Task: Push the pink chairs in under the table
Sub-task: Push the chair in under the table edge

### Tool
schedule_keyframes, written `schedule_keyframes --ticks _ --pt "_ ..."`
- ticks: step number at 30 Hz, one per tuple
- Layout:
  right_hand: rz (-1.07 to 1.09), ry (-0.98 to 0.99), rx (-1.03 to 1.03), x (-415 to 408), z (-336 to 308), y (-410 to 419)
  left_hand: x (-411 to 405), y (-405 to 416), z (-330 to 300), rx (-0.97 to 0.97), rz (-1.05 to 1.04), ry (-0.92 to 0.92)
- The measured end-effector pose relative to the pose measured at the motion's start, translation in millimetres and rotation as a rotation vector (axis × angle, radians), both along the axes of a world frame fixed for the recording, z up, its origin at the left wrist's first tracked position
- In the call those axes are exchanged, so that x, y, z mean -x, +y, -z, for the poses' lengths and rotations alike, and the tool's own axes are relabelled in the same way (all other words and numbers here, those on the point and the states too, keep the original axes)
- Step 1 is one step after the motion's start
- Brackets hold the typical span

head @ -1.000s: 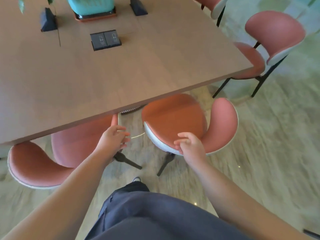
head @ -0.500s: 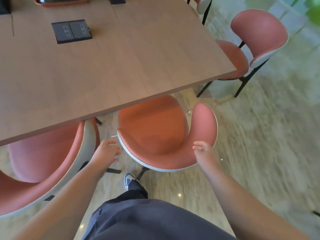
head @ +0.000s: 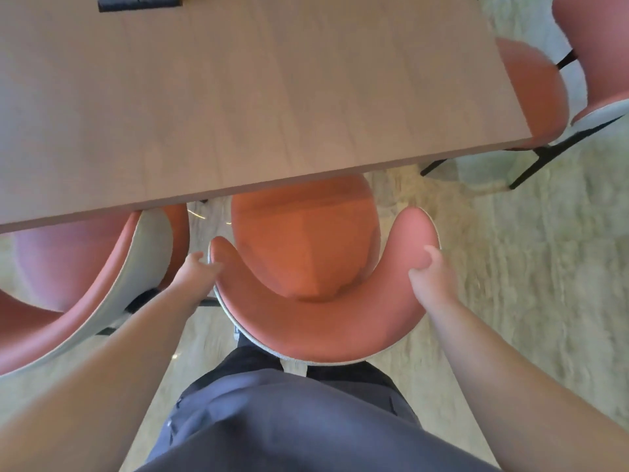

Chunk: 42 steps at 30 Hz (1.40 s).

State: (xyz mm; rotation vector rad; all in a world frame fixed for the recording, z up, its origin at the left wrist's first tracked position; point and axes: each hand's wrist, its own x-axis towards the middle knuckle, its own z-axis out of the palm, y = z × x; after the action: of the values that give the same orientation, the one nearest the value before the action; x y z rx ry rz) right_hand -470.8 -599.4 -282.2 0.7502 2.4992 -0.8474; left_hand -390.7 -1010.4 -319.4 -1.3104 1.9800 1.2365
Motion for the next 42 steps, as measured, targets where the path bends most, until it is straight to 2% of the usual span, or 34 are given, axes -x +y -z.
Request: schedule_keyframes --ticks 3,9,13,18,28,42 --pt "-0.091 -0.078 -0.076 34.3 24.5 8.3 7.0 6.2 18.3 0.006 -0.131 -0.013" --pt "-0.018 -0.177 -0.193 79.3 63.6 13.5 5.1 21.4 52.5 -0.037 -0.279 -0.092" --pt "0.061 -0.266 -0.105 98.7 83.7 37.4 8.7 28.2 62.6 0.093 -0.298 -0.124" --pt "0.184 -0.348 0.093 105.8 99.4 61.5 12.0 27.1 67.8 0.126 -0.299 -0.173" --pt "0.146 -0.155 0.05 97.9 105.5 60.7 9.4 30.8 65.5 0.163 -0.383 -0.05" --pt "0.066 -0.049 0.099 180.3 106.7 26.2 78.3 -9.5 57.6 0.219 -0.337 0.049"
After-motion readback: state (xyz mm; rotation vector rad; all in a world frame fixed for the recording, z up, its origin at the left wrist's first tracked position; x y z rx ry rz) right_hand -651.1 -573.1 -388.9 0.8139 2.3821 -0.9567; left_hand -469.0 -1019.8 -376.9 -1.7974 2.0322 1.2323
